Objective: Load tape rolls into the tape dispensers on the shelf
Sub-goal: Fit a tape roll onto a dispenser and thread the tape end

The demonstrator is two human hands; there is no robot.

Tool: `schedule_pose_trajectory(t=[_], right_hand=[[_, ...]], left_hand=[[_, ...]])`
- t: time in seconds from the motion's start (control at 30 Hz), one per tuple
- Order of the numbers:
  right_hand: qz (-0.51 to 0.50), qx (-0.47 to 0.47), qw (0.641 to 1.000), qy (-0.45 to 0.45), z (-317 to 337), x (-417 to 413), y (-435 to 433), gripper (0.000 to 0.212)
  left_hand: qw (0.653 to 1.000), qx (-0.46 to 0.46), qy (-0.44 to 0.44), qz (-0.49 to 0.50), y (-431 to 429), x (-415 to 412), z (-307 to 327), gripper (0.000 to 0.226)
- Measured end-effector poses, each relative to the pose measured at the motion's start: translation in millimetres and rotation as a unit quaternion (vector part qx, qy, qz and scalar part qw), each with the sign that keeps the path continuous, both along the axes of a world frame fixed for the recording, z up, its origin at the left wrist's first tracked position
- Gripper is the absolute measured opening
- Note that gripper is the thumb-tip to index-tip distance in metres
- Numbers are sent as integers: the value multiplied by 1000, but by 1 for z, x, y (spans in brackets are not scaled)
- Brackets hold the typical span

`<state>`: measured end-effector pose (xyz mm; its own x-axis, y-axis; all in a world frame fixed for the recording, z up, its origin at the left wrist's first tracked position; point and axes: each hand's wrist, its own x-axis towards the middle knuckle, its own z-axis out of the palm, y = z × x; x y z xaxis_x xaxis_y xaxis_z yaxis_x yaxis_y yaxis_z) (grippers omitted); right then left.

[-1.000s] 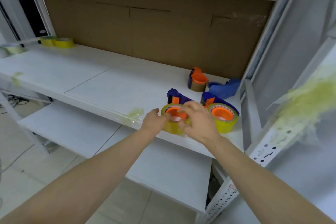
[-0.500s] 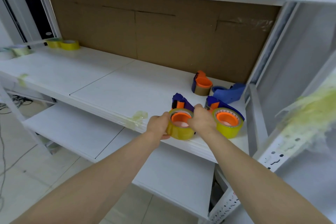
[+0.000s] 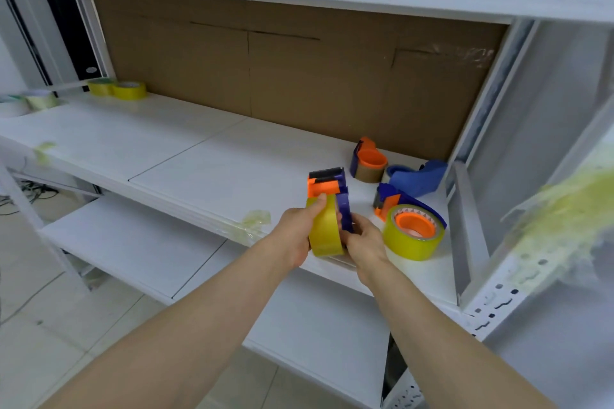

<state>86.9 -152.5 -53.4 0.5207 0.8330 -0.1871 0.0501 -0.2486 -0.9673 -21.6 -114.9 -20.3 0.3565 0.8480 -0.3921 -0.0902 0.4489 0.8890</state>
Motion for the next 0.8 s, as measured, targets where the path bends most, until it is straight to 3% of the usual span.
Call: schedule_pose_trajectory(t=[0.17,0.27,0.37,0.47,0.6,0.73,0.8], right_hand=[[-30,50,983,-175,14,3,-6,31],[8,66,995,-70,28,1,-12,29],[42,49,998,6,30,-2,-14,23],[38,57,998,-12,22,-5,-16,21],[46,85,995,-3,16,-9,-24,21],[19,60,997,44,21,-5,-28,11],[10,44,999,31,24,-3,-25,19]], left_hand=[[996,75,-14,-52,-6,-2,-7,28],[991,106,-6,-83,-10,-2,-8,27],[981,152,61,-108,-9,-8,-3,31],[977,150,121,-90,-3,-16,4,30],[992,76,98,-37,-3,-21,4,32],[994,80,73,-32,-10,-22,2,29],[993,82,78,-41,-11,-22,2,29]])
